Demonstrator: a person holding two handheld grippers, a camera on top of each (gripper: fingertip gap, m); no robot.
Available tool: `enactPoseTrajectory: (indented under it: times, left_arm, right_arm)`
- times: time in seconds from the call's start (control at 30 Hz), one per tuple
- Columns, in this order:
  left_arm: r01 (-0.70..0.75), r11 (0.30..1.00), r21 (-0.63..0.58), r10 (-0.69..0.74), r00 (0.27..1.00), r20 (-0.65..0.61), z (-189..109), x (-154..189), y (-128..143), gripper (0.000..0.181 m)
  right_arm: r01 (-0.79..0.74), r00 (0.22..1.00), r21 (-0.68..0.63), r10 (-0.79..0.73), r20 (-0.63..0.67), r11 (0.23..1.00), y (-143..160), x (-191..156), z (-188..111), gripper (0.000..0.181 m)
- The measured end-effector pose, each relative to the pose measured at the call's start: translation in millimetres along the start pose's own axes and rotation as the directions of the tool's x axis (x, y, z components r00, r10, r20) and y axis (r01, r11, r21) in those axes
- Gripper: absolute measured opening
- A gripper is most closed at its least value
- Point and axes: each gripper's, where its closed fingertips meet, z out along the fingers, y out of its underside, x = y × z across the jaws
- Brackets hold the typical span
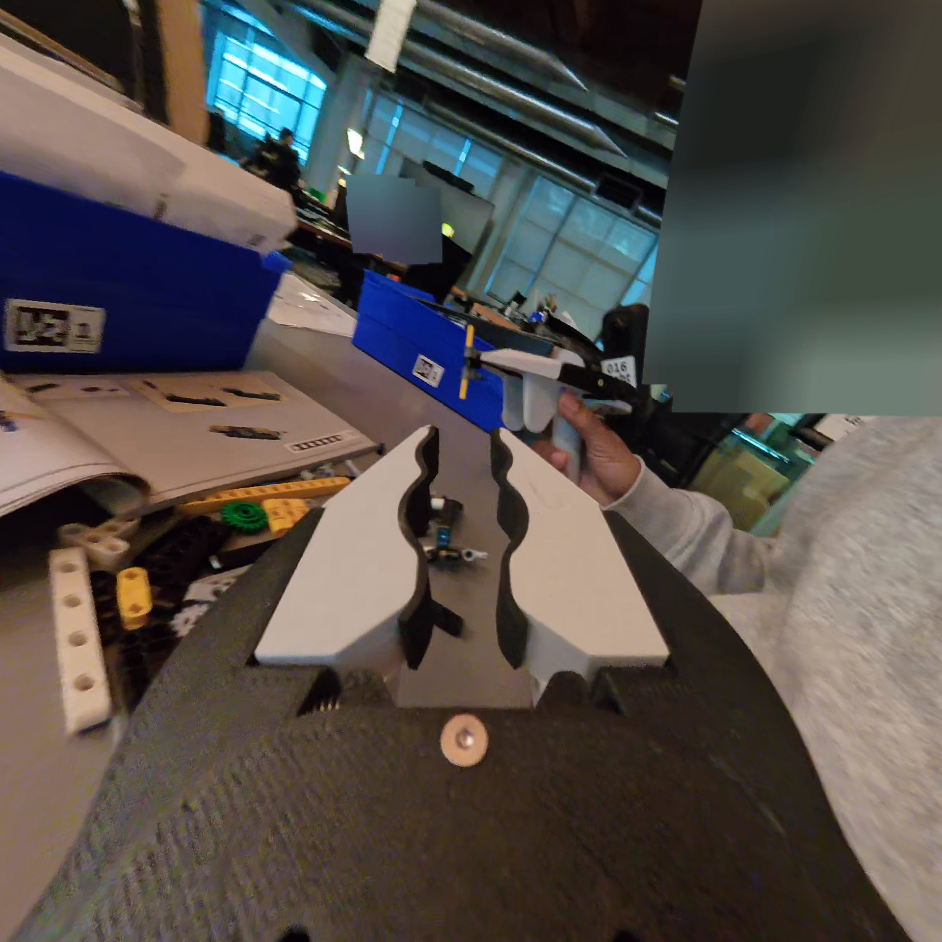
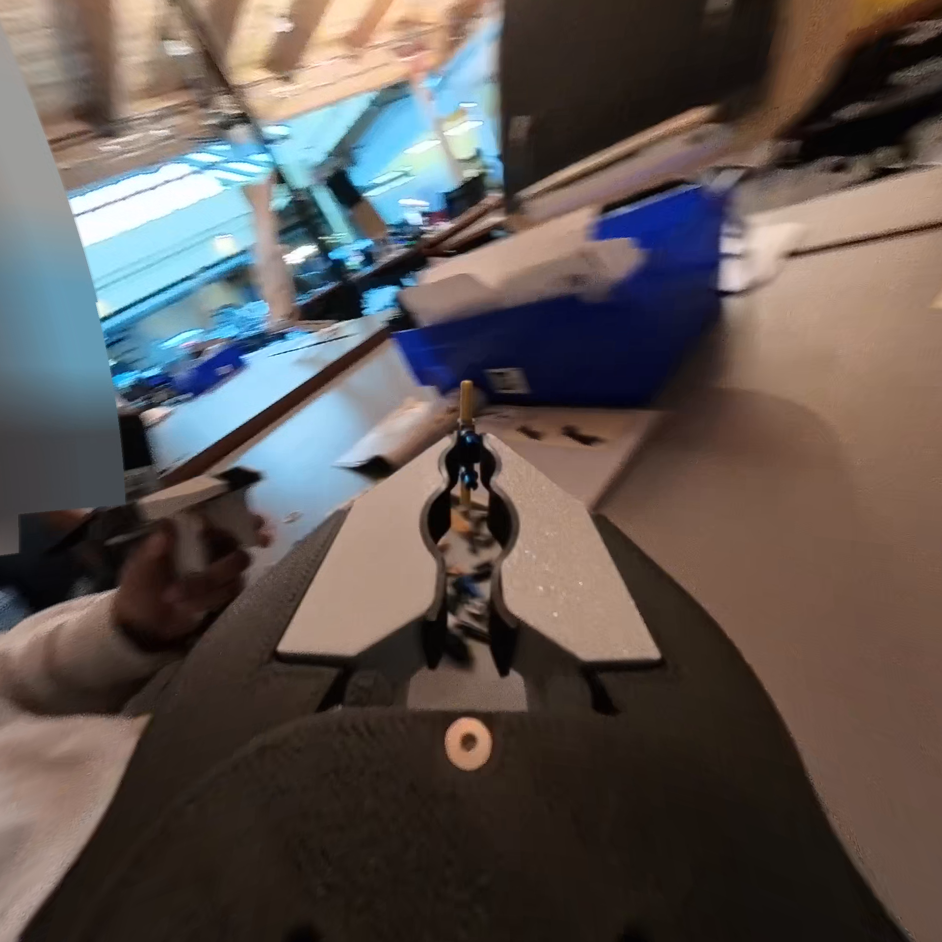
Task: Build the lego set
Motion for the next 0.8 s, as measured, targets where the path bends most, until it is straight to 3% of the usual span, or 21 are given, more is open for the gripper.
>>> enactPoseTrajectory:
  times: [0.1,0.2,0.8]
  left_arm:
    - [0.02,0.999,0.029,-0.022,0.998,0.062,-4.7,-13.8,-5.9,0.019]
    - [0.015,0.999,0.036,-0.018,0.996,0.086,-5.8,-17.2,-7.3,0.018]
    - [-0.021,0.999,-0.042,0.024,0.997,0.067,2.0,-3.7,5.5,0.016]
  right_arm:
    - [-0.07,0.973,-0.092,0.048,-0.227,0.993,12.7,56.1,-14.4,0.004]
    - [-0.147,0.947,-0.218,0.073,-0.314,0.965,39.6,81.0,-19.9,0.005]
    - [-0.322,0.912,-0.216,0.241,-0.332,0.922,51.0,92.8,-22.8,0.01]
